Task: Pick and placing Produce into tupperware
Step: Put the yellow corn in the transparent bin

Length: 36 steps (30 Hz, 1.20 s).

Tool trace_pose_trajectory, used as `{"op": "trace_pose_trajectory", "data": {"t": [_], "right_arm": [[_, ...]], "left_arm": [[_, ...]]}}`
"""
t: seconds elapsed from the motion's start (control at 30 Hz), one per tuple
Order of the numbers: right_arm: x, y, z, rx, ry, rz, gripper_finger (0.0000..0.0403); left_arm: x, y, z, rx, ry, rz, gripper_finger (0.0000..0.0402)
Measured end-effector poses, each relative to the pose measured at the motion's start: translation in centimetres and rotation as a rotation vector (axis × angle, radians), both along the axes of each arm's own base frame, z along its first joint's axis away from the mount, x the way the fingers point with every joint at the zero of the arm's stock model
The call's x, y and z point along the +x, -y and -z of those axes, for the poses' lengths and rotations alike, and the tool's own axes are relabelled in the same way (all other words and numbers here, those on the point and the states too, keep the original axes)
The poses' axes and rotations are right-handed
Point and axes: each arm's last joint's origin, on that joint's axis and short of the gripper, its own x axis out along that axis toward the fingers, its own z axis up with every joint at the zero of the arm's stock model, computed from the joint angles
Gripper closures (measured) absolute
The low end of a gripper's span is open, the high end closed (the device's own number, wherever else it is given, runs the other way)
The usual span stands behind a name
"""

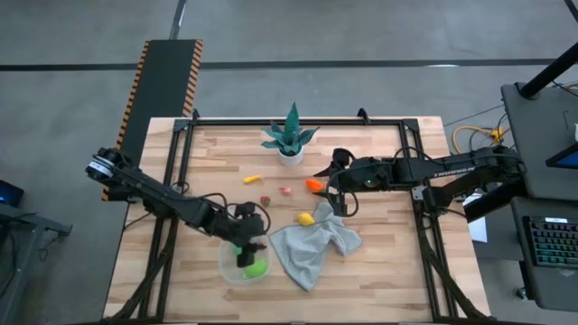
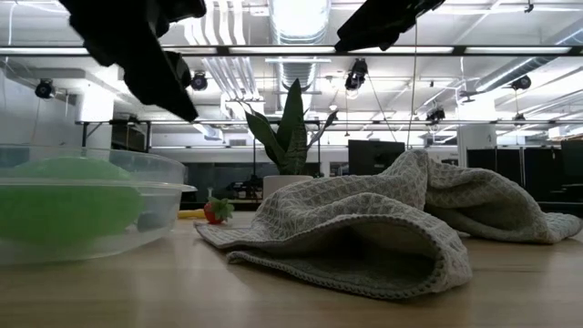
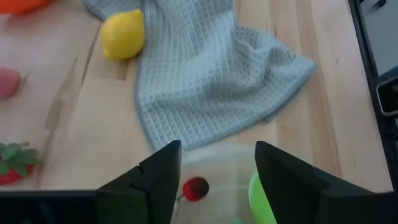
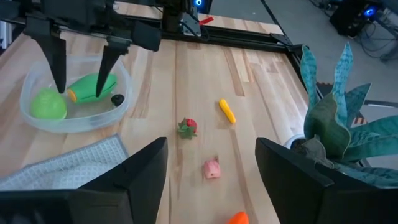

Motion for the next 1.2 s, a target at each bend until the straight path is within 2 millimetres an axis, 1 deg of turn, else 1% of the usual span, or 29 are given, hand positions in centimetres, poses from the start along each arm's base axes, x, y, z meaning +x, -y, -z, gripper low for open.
{"op": "trace_pose_trajectory", "data": {"t": [0.23,0.4,0.63,0.73,0.97,1.1,1.2], "right_arm": [[0.0,0.0,0.0,0.0,0.0,0.0,0.0161],[0.0,0.0,0.0,-0.001,0.0,0.0,0.0164],[0.0,0.0,0.0,-0.001,-0.002,0.0,0.0161],[0.0,0.0,0.0,-0.008,-0.003,-0.004,0.0159],[0.0,0.1,0.0,-0.114,-0.018,-0.061,0.0165],[0.0,0.1,0.0,-0.115,-0.018,-0.061,0.0164],[0.0,0.1,0.0,-0.114,-0.018,-0.061,0.016]], "left_arm": [[0.7,-0.4,-1.2,-0.006,0.034,-0.013,0.0208],[1.2,-0.7,-2.9,0.036,0.103,0.011,0.0208],[1.5,-1.0,-5.2,0.24,0.203,0.027,0.0207],[1.3,-1.2,-5.9,0.338,0.226,0.036,0.0207],[0.8,-2.1,-6.9,0.533,0.252,-0.015,0.0207],[0.6,-2.6,-7.4,0.604,0.256,-0.072,0.0207],[0.5,-3.0,-8.0,0.607,0.275,-0.099,0.0207]]}}
